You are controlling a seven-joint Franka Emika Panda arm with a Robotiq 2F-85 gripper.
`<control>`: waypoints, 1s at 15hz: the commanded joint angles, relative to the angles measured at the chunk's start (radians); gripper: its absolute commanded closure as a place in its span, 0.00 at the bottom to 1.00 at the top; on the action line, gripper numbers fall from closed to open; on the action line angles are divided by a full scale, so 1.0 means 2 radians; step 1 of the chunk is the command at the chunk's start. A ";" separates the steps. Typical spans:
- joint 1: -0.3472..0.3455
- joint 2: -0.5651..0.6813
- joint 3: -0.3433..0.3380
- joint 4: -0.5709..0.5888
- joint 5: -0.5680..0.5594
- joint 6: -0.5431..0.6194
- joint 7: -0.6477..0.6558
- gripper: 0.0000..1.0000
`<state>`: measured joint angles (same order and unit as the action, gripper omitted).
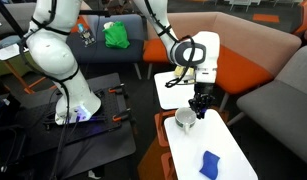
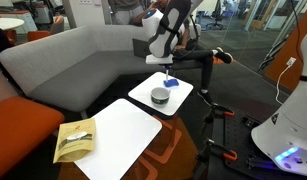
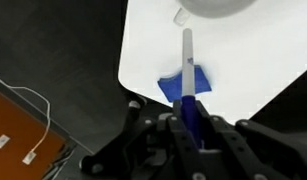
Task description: Remove the pen from the mug and put it on the table
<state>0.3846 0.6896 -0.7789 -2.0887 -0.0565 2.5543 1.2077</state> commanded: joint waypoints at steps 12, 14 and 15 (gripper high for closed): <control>-0.391 0.084 0.336 0.245 0.289 -0.058 -0.169 0.96; -0.400 0.115 0.348 0.286 0.312 -0.098 -0.186 0.96; -0.399 0.133 0.350 0.306 0.317 -0.116 -0.188 0.96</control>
<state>-0.3899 0.8688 -0.1036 -1.6050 0.5230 2.4373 0.8729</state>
